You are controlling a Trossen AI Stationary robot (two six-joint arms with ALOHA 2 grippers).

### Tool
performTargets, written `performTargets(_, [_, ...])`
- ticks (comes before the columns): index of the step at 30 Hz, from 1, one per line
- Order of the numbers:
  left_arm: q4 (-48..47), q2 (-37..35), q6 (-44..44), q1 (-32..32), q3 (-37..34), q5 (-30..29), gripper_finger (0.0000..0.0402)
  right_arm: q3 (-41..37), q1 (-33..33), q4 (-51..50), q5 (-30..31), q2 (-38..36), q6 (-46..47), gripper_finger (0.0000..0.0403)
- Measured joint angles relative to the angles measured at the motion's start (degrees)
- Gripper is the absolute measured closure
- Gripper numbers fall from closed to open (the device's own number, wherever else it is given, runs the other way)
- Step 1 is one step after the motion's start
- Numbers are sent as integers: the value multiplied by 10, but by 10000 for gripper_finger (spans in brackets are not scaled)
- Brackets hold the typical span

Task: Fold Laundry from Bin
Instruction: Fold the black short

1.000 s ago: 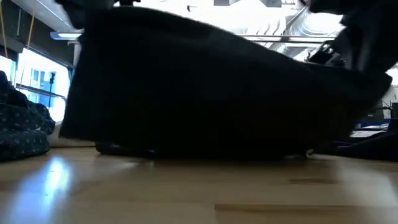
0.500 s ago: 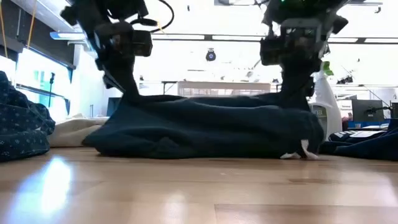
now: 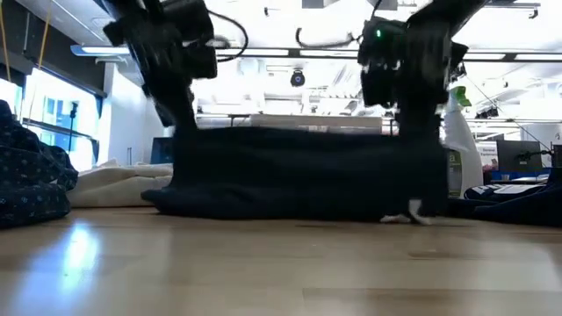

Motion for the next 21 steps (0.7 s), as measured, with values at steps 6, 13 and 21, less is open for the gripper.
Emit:
performTargets(6, [11, -1, 2, -32, 24, 107, 401, 49, 23, -7, -134, -2, -11, 394])
performTargets(13, [57, 44, 19, -3, 21, -108, 401, 50, -24, -36, 104, 12, -15, 396])
performTargets(21, [114, 139, 50, 38, 21, -112, 401, 49, -71, -120, 116, 47, -68, 394])
